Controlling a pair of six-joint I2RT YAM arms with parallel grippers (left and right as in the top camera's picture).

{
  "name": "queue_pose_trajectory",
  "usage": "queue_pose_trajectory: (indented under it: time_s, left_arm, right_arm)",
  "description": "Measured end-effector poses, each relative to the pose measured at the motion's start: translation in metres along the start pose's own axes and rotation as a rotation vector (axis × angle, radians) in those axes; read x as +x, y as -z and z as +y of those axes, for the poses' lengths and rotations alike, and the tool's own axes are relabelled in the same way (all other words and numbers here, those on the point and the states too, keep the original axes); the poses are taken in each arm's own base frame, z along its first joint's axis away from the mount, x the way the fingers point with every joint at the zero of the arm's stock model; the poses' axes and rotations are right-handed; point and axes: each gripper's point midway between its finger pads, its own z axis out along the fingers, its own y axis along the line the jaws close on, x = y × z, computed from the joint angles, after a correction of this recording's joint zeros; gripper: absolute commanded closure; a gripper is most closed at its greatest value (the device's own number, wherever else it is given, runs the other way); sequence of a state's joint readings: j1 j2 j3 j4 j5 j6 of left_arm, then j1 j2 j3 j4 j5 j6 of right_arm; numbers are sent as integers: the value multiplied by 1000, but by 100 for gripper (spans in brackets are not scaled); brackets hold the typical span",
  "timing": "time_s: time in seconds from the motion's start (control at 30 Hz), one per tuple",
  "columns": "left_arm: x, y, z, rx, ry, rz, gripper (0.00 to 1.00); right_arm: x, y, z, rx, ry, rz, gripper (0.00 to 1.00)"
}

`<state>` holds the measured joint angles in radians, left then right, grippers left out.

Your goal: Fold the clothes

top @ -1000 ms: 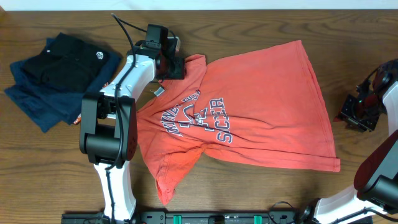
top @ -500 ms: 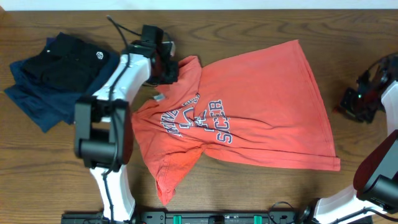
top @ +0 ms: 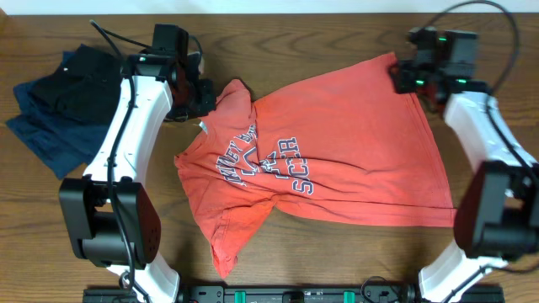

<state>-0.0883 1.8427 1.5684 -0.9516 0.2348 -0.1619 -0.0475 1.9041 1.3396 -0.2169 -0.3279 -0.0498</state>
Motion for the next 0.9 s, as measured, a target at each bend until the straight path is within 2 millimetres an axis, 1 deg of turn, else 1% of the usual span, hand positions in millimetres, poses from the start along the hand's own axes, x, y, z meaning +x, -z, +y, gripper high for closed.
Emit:
queue_pose_trajectory:
  time_s: [0.03, 0.07, 0.13, 0.23, 0.37, 0.43, 0.57, 0.67, 0.73, 0.83, 0.87, 0.9]
  left_arm:
    - [3, 0, 3, -15, 7, 13, 94]
    - [8, 0, 7, -40, 18, 30, 94]
    - [13, 0, 13, -68, 29, 48, 94]
    - [21, 2, 23, -127, 40, 76, 94]
    - [23, 4, 33, -185, 56, 80, 94]
    - [22, 4, 37, -206, 63, 73, 94]
    - [19, 5, 42, -237, 80, 56, 94]
    - [14, 5, 42, -241, 84, 31, 94]
    - [7, 5, 43, -245, 86, 4, 94]
    - [-4, 5, 41, -240, 92, -43, 94]
    - [-8, 5, 40, -235, 93, -61, 94]
    - [-15, 5, 39, -227, 94, -89, 94]
  right_arm:
    - [2, -12, 5, -10, 19, -4, 62]
    - [10, -28, 11, -22, 34, 8, 62]
    - [21, -44, 12, -30, 37, 27, 63]
    - [48, -71, 9, -34, 28, 75, 63]
    - [70, -90, 3, -35, 17, 112, 63]
    - [69, -91, 1, -24, 17, 109, 63]
    - [72, -90, -9, 28, 14, 125, 59]
    - [73, -86, -26, 105, 7, 146, 60]
    - [75, -82, -44, 178, -3, 161, 61]
    - [79, -68, -83, 304, -54, 179, 63]
    - [80, -63, -93, 329, -71, 183, 64]
    - [82, -57, -107, 363, -98, 187, 64]
